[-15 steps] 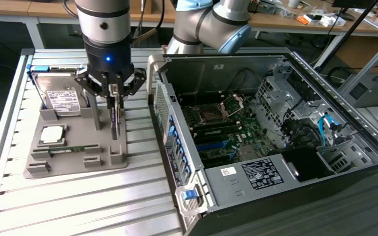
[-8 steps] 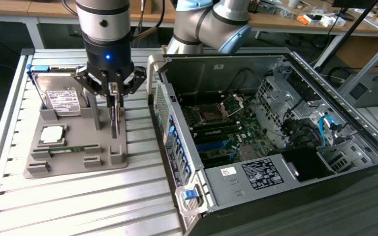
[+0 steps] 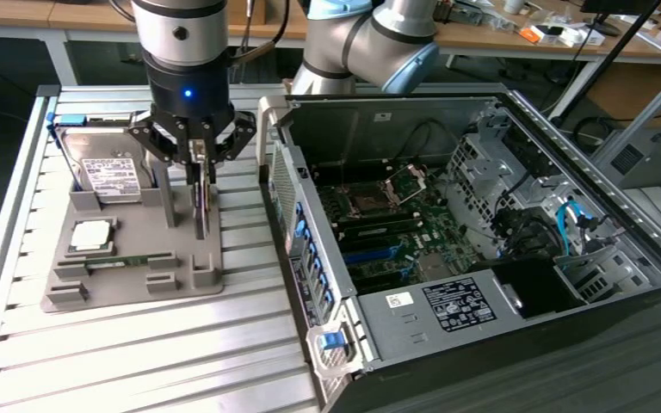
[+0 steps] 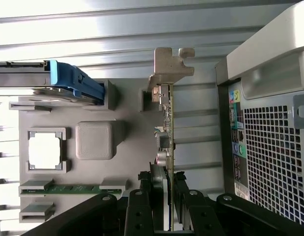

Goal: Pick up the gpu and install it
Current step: 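Pick up the gpu and move the gpu toward the slot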

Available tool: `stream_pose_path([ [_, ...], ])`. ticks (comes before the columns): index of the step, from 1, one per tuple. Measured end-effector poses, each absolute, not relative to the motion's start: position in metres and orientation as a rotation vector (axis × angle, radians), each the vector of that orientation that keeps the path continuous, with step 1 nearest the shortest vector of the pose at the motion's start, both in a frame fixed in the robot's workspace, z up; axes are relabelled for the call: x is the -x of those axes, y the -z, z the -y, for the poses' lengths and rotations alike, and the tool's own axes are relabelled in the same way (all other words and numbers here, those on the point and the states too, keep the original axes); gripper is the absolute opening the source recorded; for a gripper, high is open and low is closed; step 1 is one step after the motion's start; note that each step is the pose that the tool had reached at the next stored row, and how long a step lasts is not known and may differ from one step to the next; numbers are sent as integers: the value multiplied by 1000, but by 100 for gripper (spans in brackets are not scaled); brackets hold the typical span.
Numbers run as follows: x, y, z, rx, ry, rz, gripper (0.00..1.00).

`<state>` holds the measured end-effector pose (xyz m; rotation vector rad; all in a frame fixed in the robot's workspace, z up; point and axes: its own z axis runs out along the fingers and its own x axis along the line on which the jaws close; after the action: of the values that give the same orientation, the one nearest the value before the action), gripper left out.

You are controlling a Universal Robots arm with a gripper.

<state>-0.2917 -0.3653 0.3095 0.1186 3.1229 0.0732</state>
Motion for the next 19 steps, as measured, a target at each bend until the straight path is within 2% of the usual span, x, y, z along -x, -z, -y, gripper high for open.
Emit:
stream_pose_path([
  [19,292,-324,365,-119,-79,-3123,30],
])
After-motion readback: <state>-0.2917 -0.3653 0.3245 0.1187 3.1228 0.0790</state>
